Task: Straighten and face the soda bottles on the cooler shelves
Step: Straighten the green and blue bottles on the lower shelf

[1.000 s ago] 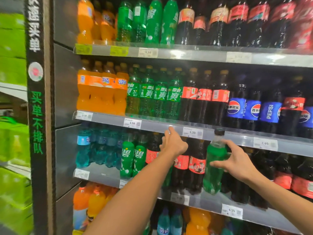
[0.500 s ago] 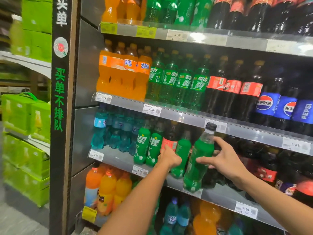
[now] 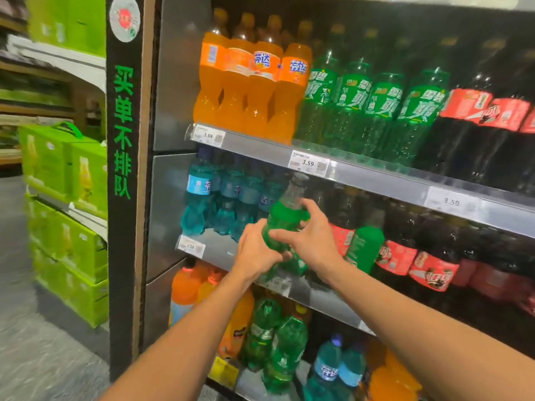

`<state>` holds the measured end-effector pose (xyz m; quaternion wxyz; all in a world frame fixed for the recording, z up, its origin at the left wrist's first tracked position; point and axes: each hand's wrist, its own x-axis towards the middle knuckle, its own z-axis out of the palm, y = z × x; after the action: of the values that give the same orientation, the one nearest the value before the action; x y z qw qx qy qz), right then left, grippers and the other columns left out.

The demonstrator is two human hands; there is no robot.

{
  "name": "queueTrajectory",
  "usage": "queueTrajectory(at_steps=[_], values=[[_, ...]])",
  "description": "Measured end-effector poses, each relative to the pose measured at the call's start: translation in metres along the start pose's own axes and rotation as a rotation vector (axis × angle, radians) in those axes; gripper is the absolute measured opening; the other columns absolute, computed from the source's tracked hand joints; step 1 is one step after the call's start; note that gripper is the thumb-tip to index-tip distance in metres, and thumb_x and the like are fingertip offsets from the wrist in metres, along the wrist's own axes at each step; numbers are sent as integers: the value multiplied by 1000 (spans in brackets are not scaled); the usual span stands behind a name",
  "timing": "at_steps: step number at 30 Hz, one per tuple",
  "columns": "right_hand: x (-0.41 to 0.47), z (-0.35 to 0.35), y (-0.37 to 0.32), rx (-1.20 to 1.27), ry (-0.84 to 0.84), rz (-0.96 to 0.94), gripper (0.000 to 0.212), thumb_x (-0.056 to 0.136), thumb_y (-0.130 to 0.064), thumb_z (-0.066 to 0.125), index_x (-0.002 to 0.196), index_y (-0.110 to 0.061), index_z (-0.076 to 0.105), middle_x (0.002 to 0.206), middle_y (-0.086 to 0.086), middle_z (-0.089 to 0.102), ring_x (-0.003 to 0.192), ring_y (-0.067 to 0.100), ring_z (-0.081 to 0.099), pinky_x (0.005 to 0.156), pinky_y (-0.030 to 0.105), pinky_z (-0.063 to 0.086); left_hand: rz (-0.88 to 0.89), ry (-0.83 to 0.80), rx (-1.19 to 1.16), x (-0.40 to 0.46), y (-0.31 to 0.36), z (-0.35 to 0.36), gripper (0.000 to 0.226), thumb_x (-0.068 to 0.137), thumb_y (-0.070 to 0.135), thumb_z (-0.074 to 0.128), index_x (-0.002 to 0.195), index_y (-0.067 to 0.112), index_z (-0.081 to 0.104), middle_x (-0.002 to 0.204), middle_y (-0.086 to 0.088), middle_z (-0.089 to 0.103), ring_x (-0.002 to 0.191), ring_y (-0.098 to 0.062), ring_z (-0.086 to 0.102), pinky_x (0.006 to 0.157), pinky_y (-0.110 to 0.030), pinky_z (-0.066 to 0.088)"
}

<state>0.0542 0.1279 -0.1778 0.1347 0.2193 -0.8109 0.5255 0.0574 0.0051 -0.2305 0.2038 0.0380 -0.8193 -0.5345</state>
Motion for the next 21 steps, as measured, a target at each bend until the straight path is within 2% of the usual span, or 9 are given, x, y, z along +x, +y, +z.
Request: queueTrajectory(at_steps=[2, 4, 5, 7, 9, 11, 14, 18, 21], values=[[11, 22, 1, 27, -32, -2, 70, 70, -10, 88, 128, -25, 52, 111, -4, 72, 98, 6, 71, 86, 36, 60, -3, 84, 78, 12, -10, -8, 64, 47, 34, 84, 107, 26, 61, 103, -2, 65, 97, -24, 63, 83, -43, 56], [20, 35, 5, 64, -48, 32, 75, 77, -11, 81, 140, -30, 46, 126, 1, 67, 113, 12, 65, 92, 43, 58, -15, 170, 108, 25, -17, -14, 61, 54, 31, 84, 108, 22, 59, 104, -4, 66, 99, -26, 63, 82, -42, 54], [22, 36, 9, 56, -39, 47, 74, 79, -10, 77, 142, -31, 45, 128, 2, 65, 114, 12, 63, 92, 43, 58, -13, 215, 111, 31, -20, -16, 60, 56, 31, 85, 109, 21, 57, 104, -4, 66, 101, -28, 62, 82, -39, 52], [17, 27, 19, -29, -5, 31, 61, 83, -6, 68, 138, -28, 51, 122, 4, 65, 103, 5, 64, 89, 36, 58, -20, 285, 105, 47, -27, -19, 64, 61, 30, 86, 115, 18, 53, 108, -7, 68, 106, -30, 61, 83, -34, 45], [8, 9, 38, -130, 34, -14, 46, 83, 1, 61, 123, -21, 61, 111, 2, 69, 98, 4, 66, 86, 30, 57, -35, 323, 103, 63, -29, -15, 67, 64, 24, 87, 120, 15, 50, 114, -11, 67, 112, -33, 57, 85, -33, 40], [1, -14, 54, -206, 65, -25, 36, 83, 5, 59, 111, -17, 67, 102, 0, 71, 96, 5, 68, 86, 26, 55, -44, 325, 94, 75, -26, -6, 66, 66, 19, 87, 119, 12, 48, 118, -14, 64, 116, -35, 54, 90, -38, 41], [0, -44, 69, -288, 111, -30, 29, 81, 5, 62, 99, -16, 71, 92, -5, 73, 85, -2, 67, 82, 16, 51, -97, 300, 110, 84, -24, 8, 65, 68, 16, 87, 118, 8, 46, 119, -18, 62, 117, -37, 50, 90, -43, 41], [0, -71, 71, -327, 163, -39, 28, 78, 3, 60, 92, -19, 70, 81, -6, 74, 79, 7, 71, 79, 29, 57, -143, 219, 132, 86, -31, 10, 67, 68, 16, 87, 119, 6, 44, 119, -20, 62, 116, -39, 51, 92, -46, 42], [-7, -85, 69, -336, 231, -26, 26, 78, 2, 63, 93, -18, 70, 83, -7, 73, 77, 7, 69, 77, 32, 57, -184, 157, 145, 88, -30, 11, 68, 71, 15, 86, 119, 2, 39, 121, -24, 58, 117, -41, 51, 93, -47, 42]])
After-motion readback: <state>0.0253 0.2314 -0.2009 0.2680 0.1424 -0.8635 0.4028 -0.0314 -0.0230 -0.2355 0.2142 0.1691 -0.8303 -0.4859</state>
